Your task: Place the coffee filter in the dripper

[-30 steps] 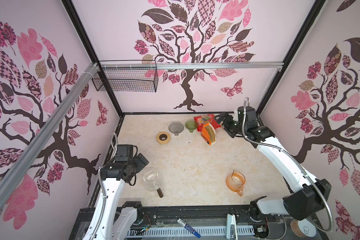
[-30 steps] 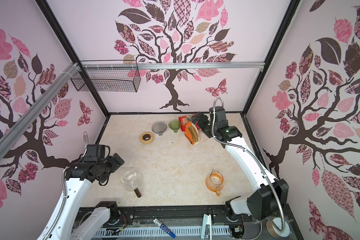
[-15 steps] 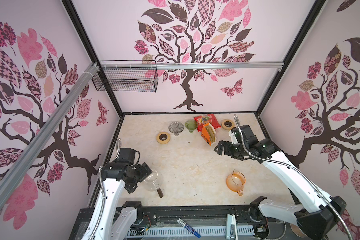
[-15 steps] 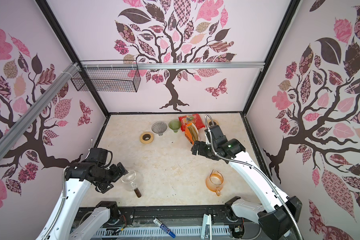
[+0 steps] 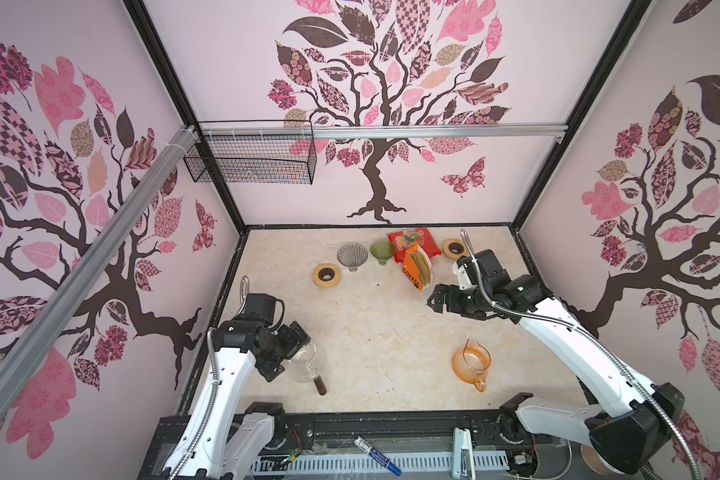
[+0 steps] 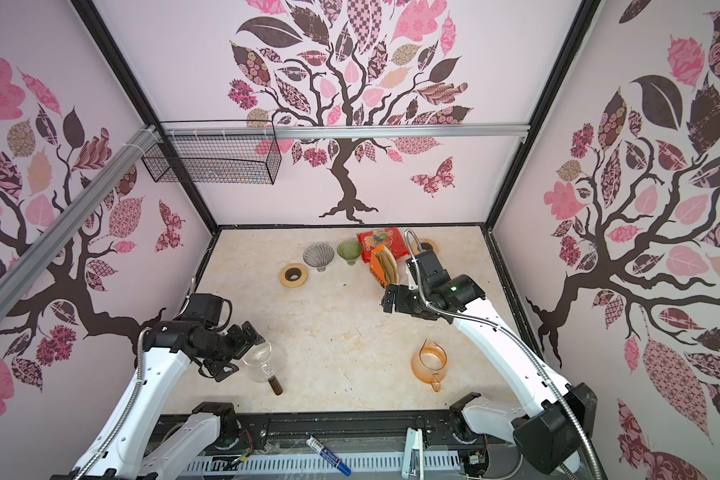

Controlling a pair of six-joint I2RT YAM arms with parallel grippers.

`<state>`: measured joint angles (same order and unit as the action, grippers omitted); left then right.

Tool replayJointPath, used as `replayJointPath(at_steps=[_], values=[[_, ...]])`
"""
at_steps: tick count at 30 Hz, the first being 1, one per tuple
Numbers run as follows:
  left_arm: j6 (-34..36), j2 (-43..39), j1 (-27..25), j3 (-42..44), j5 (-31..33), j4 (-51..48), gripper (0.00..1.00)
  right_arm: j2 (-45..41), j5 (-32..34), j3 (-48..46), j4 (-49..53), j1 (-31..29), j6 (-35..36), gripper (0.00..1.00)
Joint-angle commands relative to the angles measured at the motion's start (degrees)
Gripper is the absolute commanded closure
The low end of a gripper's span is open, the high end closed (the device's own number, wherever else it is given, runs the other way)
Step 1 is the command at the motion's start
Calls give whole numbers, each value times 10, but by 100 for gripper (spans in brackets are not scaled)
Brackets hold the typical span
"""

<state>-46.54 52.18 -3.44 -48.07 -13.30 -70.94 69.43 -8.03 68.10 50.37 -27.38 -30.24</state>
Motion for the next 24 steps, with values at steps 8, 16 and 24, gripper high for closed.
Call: replayJointPath(at_steps=[8, 16, 24], values=[[-30, -2, -2, 55, -5, 60, 3, 10, -29, 16, -13, -5, 12, 0], [-54, -18, -2, 88, -20, 95, 3, 1, -38, 4, -19, -5, 15, 0], [-65, -14, -2, 103, -31, 124, 3, -5, -45, -5, -27, -5, 19, 0]])
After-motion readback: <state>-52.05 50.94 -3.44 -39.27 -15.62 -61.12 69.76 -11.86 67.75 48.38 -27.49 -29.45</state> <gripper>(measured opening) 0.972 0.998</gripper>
